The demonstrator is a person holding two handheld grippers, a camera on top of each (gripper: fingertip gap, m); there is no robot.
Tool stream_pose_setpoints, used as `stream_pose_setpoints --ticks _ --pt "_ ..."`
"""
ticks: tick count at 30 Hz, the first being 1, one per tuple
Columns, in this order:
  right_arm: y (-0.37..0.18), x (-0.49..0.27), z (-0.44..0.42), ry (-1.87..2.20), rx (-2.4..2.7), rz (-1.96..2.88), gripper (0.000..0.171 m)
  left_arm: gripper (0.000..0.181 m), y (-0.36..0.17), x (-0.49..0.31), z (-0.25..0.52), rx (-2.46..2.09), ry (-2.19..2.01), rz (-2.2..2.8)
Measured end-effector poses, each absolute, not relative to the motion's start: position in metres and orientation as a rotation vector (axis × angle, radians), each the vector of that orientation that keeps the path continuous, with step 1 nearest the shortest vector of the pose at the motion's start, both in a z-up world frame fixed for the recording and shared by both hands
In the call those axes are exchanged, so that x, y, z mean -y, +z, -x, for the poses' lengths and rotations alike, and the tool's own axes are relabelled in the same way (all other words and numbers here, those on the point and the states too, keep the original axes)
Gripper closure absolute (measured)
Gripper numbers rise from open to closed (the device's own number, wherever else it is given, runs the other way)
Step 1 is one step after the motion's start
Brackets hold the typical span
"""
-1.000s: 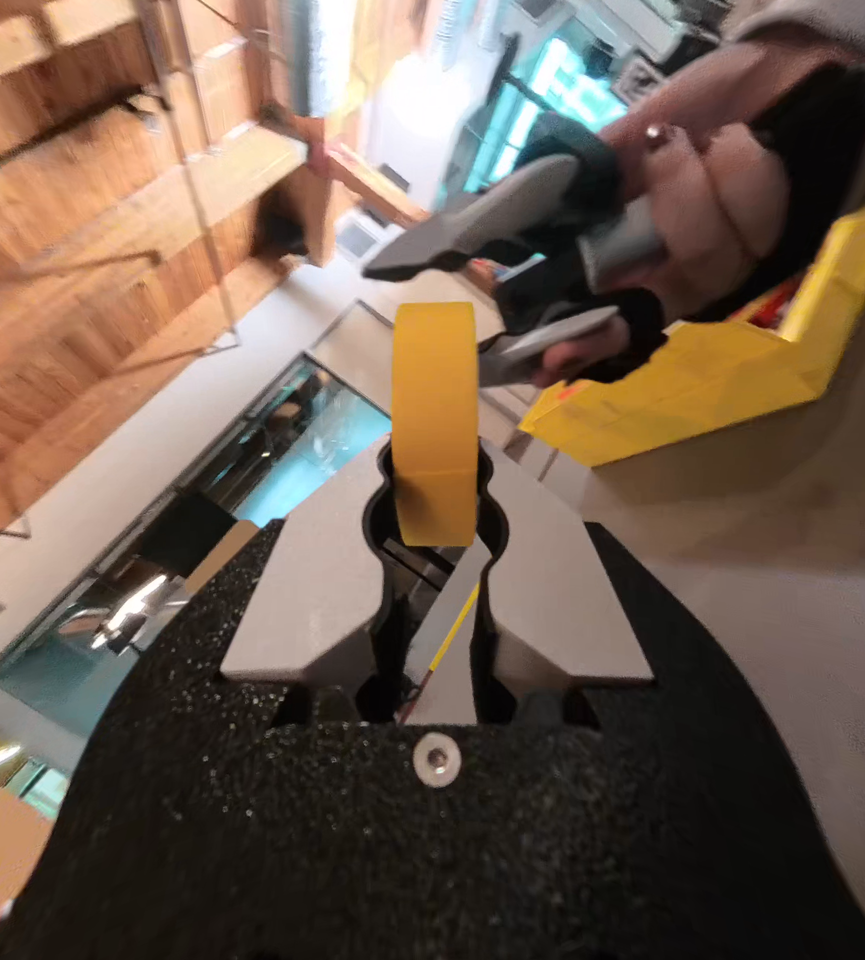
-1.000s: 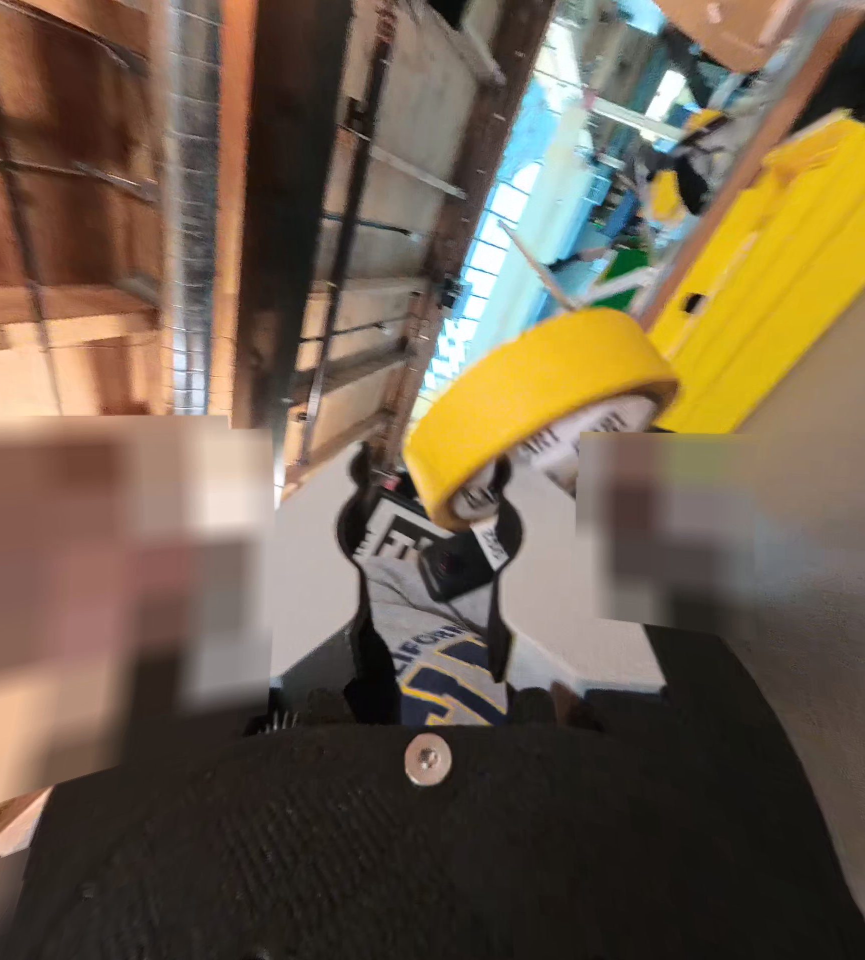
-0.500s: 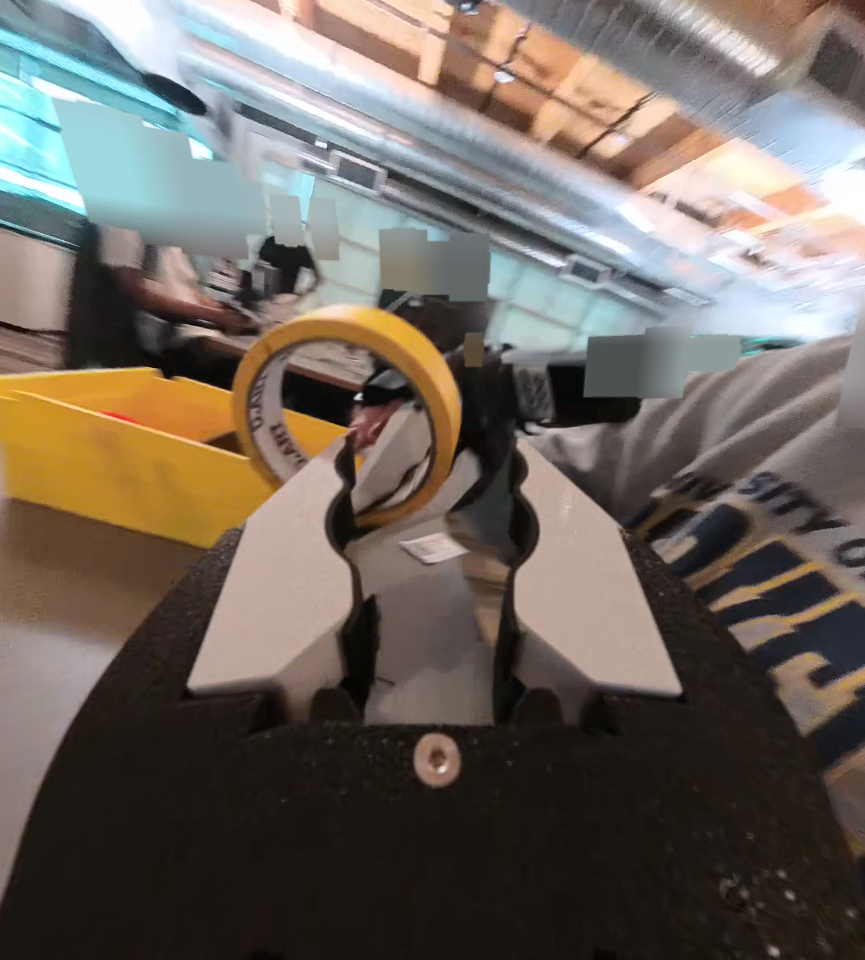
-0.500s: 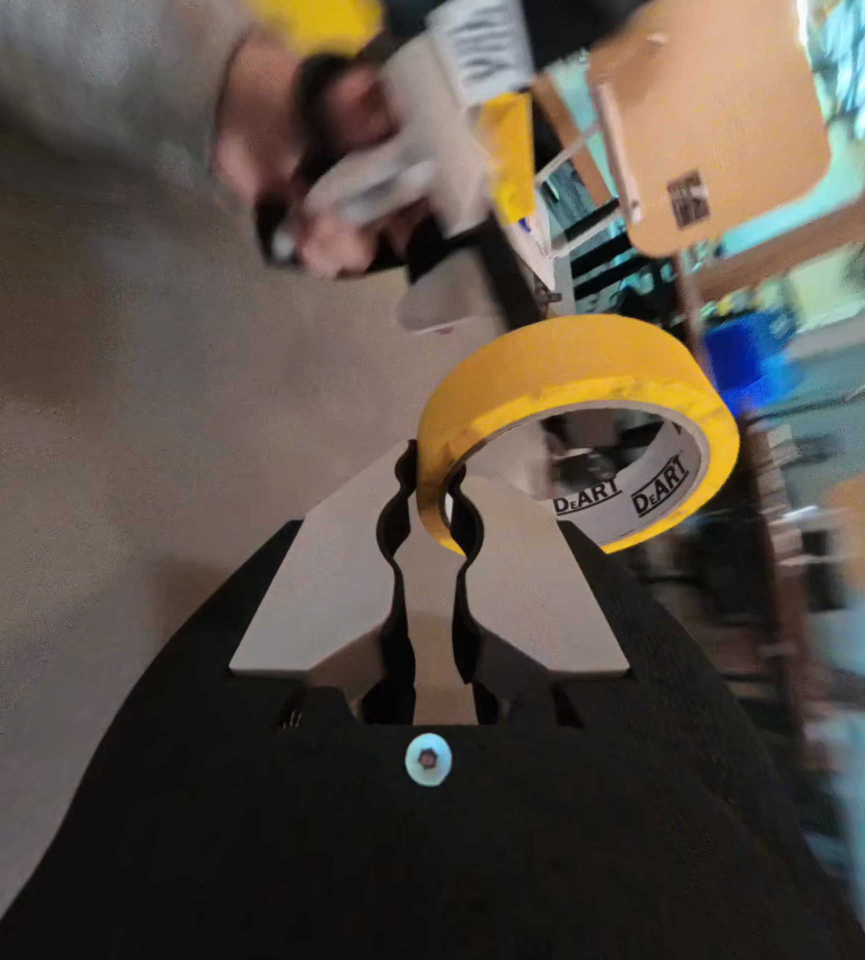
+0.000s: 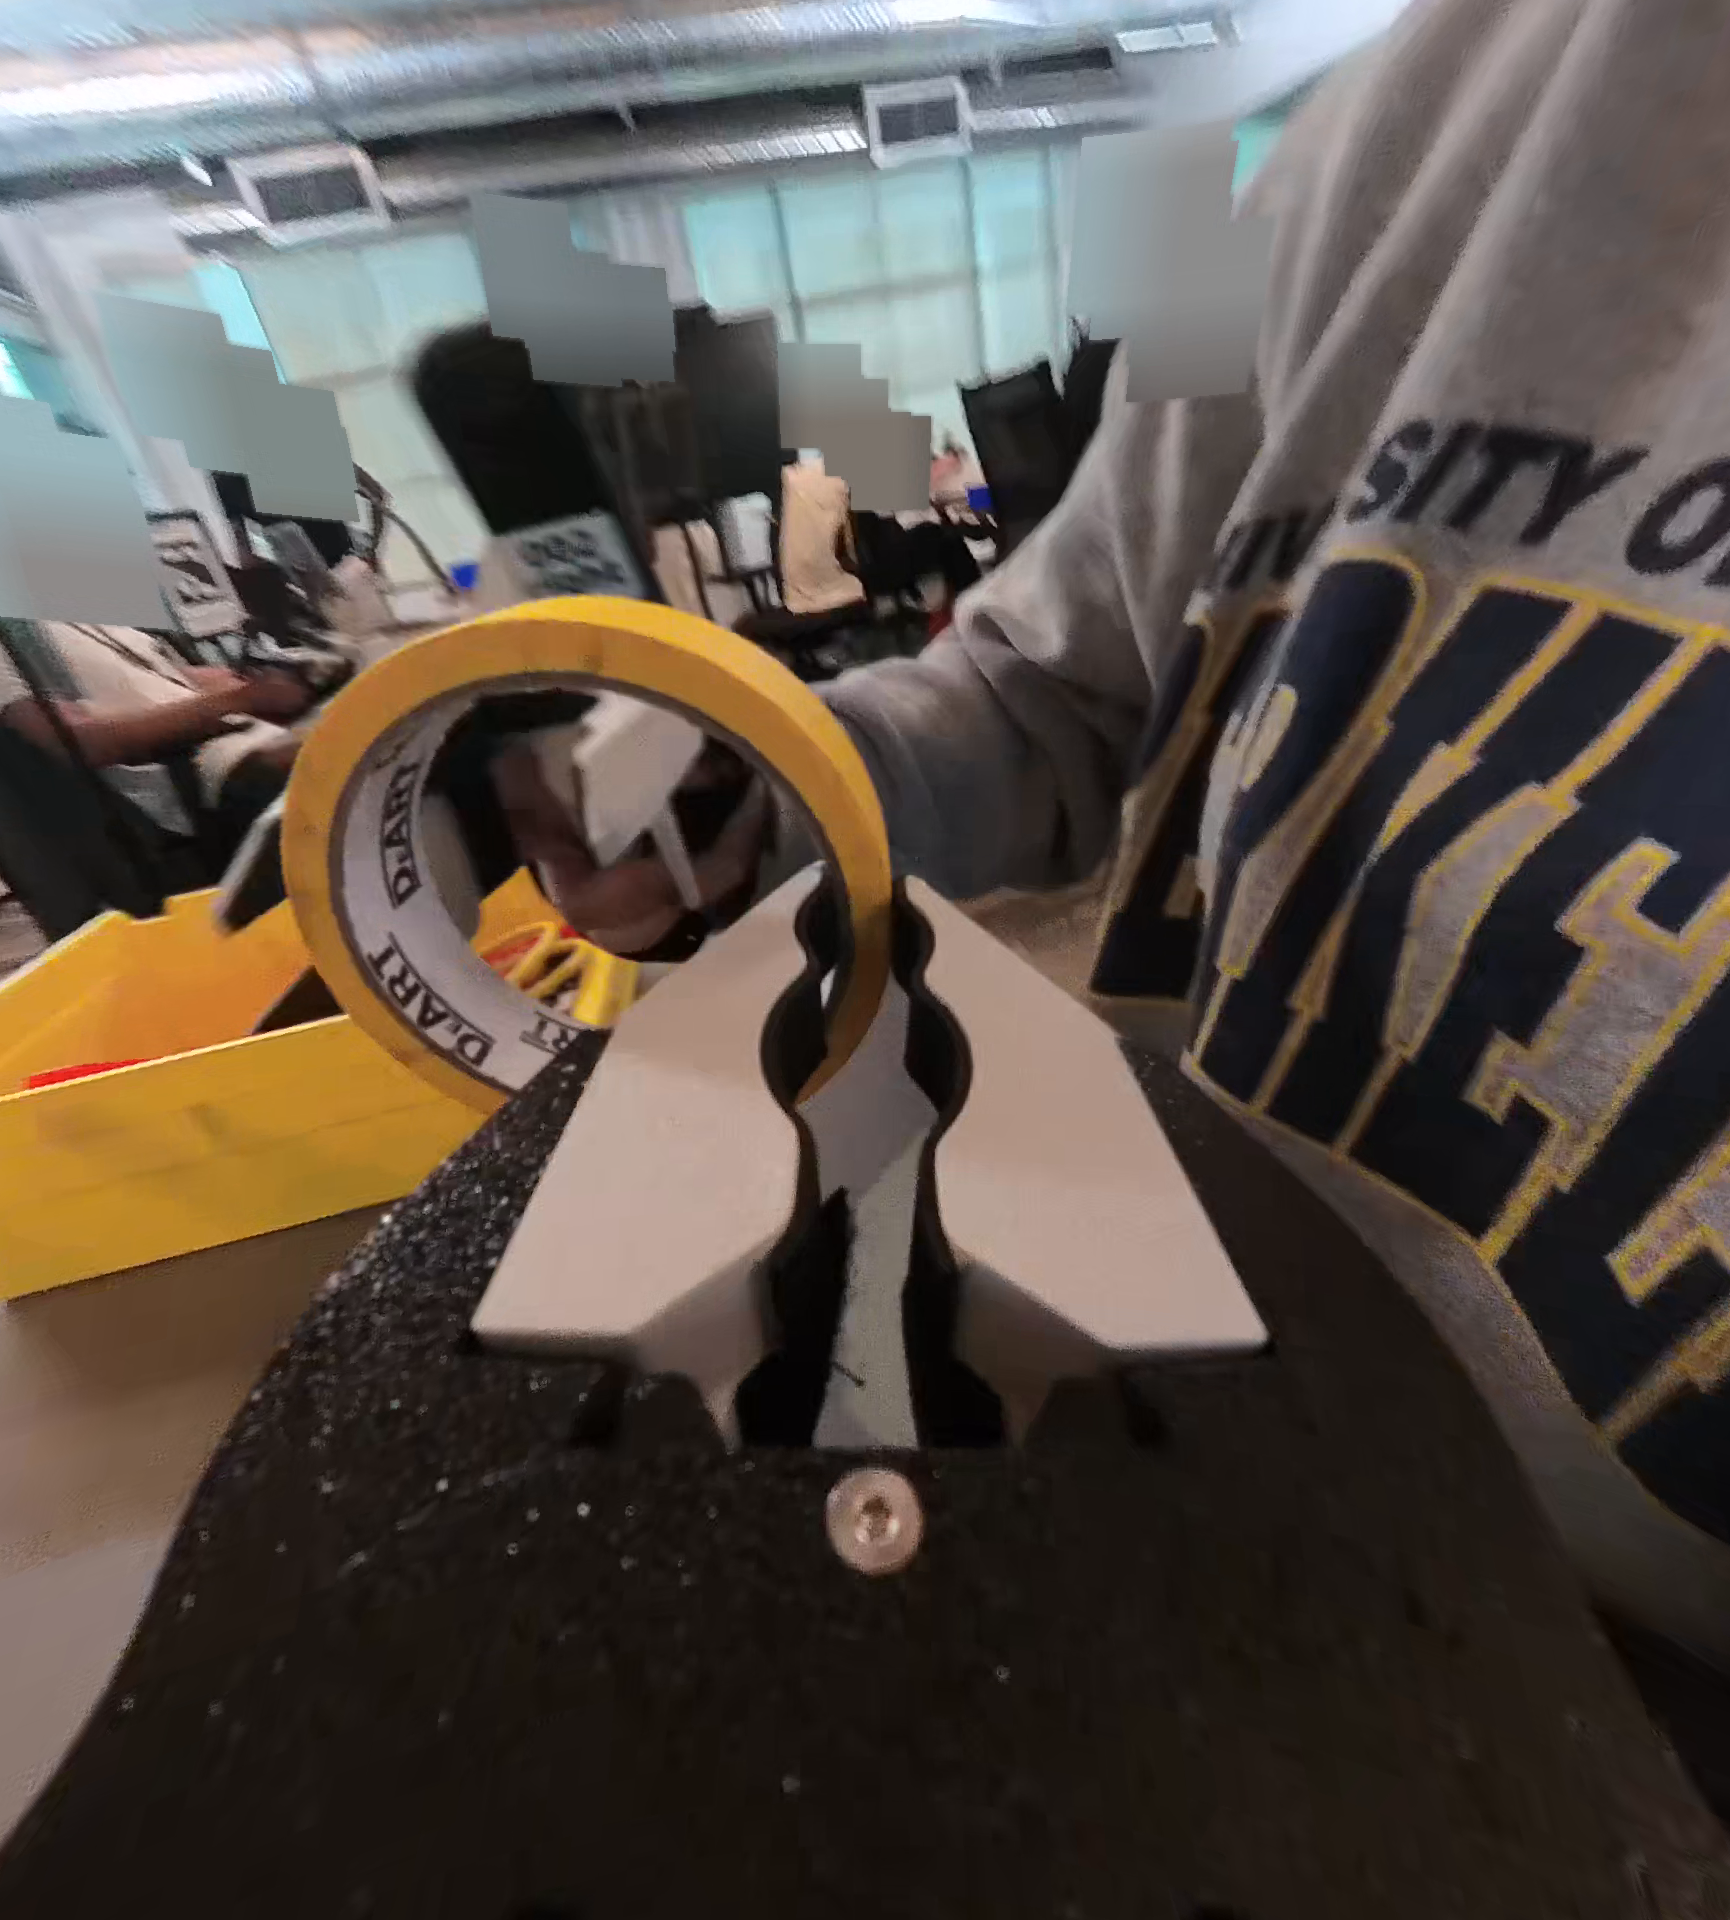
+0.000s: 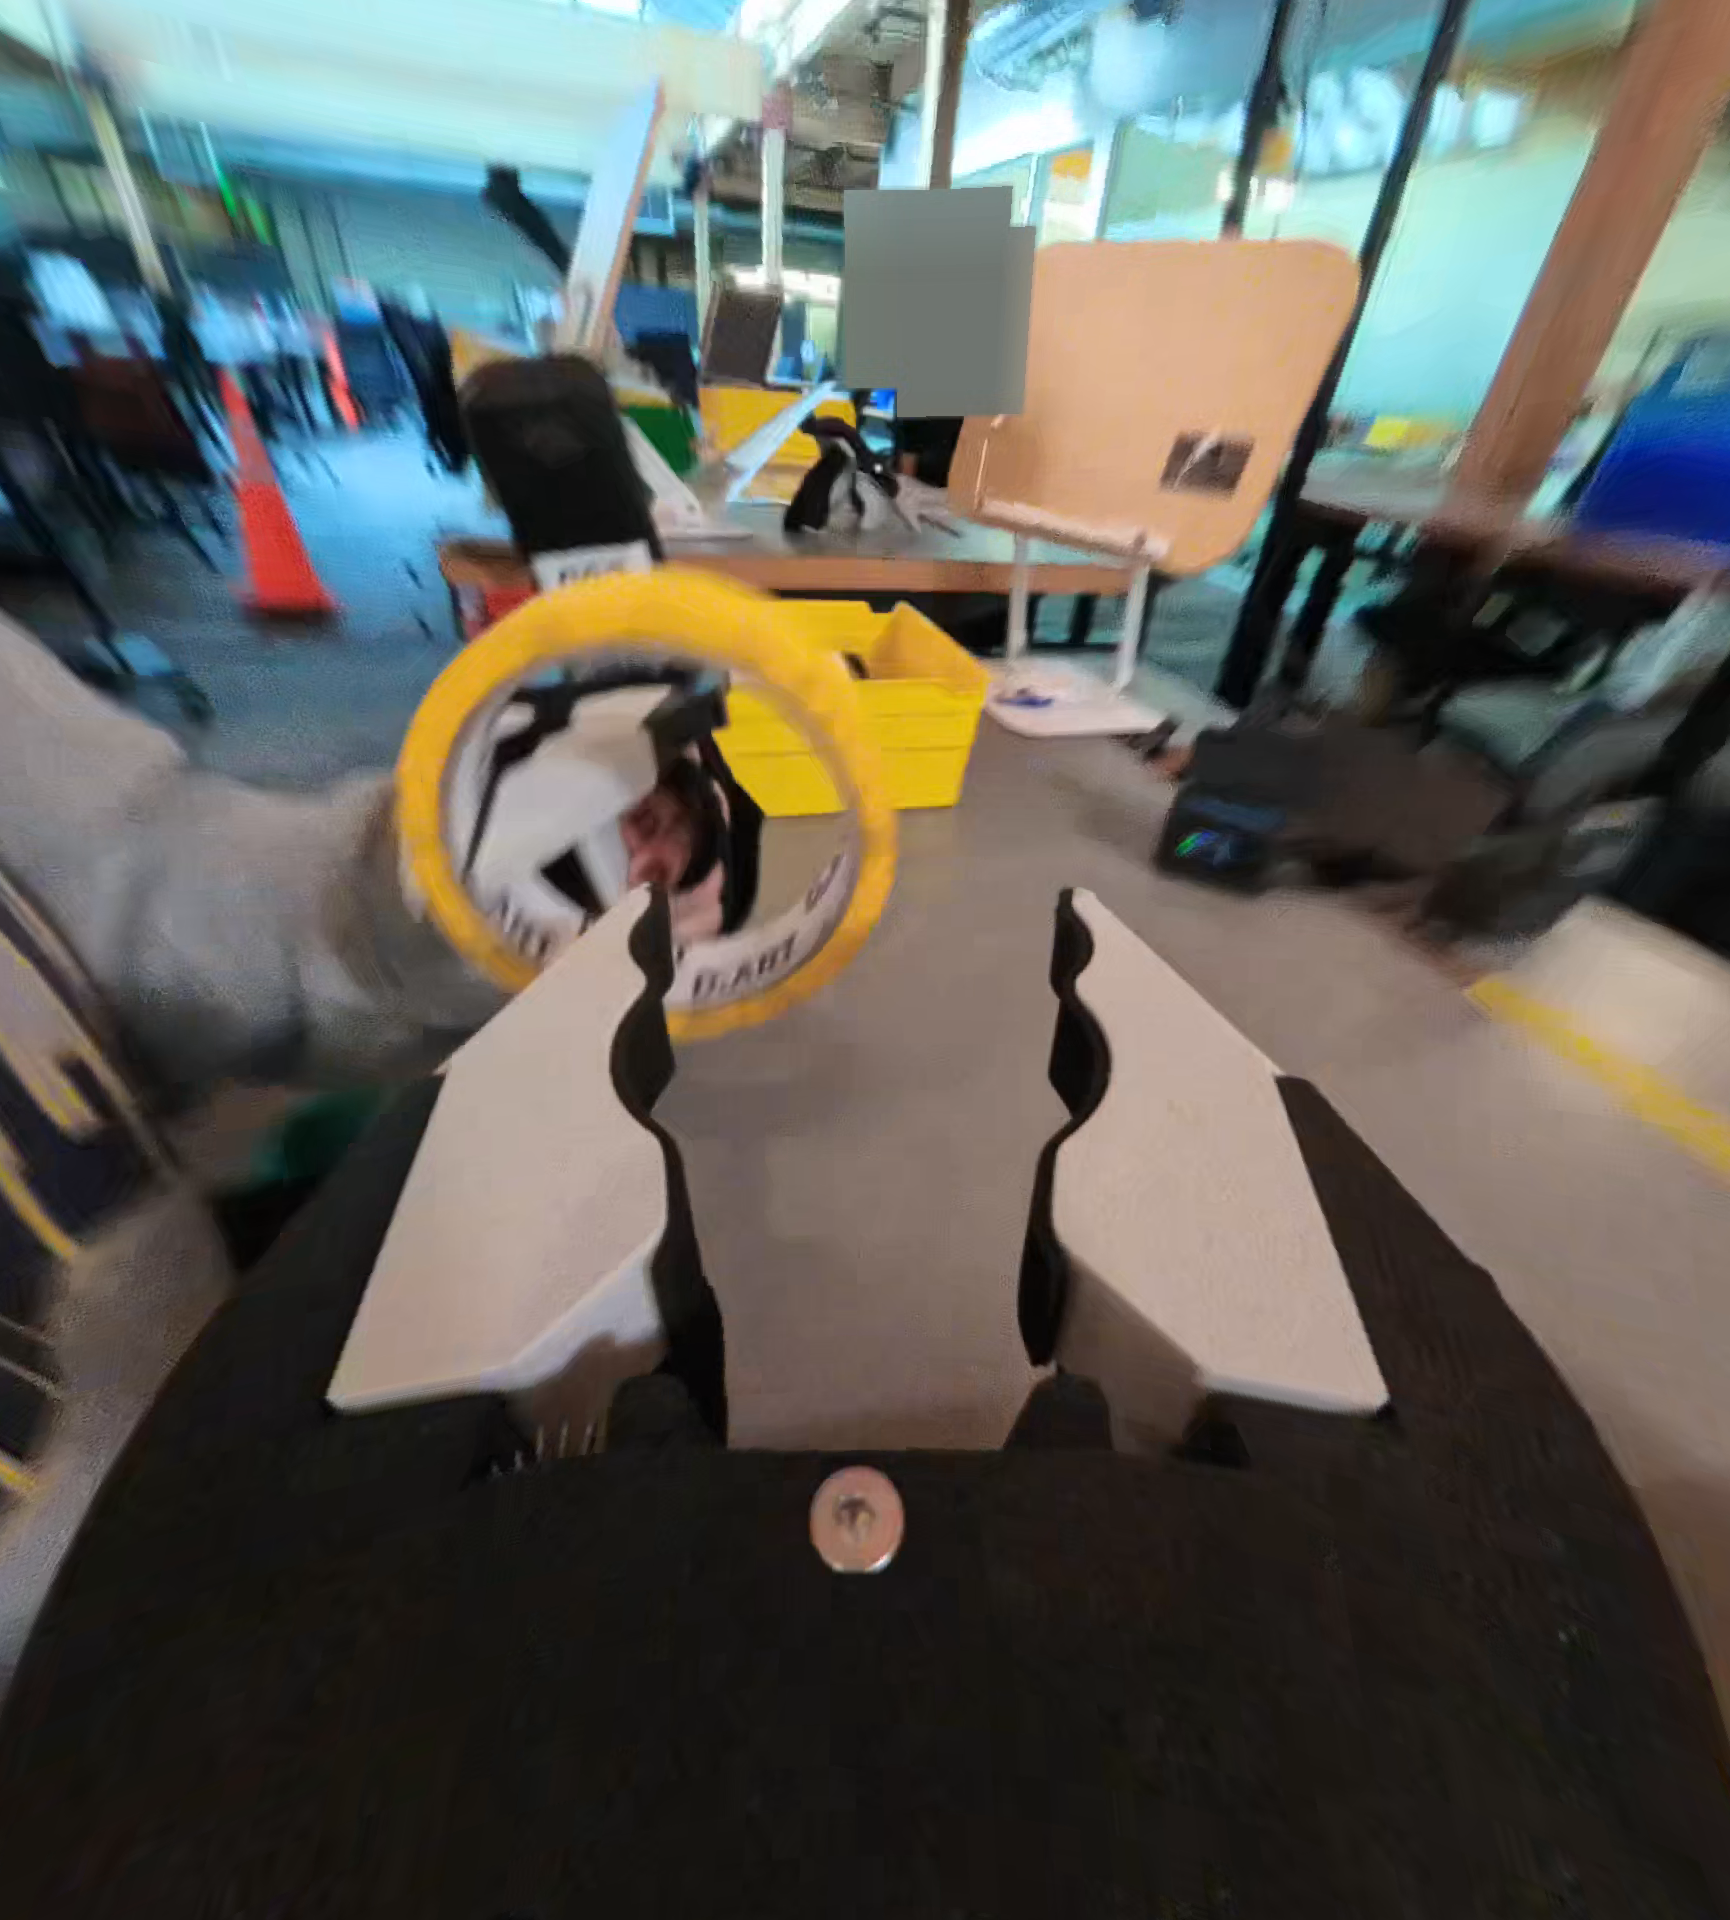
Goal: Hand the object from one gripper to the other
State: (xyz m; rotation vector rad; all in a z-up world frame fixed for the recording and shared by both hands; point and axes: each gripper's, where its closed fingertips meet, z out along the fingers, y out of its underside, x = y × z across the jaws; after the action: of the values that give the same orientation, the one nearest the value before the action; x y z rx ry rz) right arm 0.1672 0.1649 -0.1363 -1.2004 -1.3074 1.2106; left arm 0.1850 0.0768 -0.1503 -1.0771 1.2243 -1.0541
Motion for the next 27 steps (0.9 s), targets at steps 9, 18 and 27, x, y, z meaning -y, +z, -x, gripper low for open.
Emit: stream_pose_setpoints --ticks 9,18,27 --pt "-0.144 -0.202 -0.187 0.841 1.442 1.402 0.163 0.14 -0.16 -0.112 -0.206 -1.035 -0.96 1.285" --pt "-0.136 -0.484 -0.366 -0.697 1.413 1.784 0.163 0.146 -0.164 -0.144 -0.128 -0.666 -0.74 1.522" --pt "-0.209 -0.519 -0.358 -0.598 1.457 2.075 0.108 0.114 -0.185 -0.144 -0.077 -0.426 -0.669 1.69"
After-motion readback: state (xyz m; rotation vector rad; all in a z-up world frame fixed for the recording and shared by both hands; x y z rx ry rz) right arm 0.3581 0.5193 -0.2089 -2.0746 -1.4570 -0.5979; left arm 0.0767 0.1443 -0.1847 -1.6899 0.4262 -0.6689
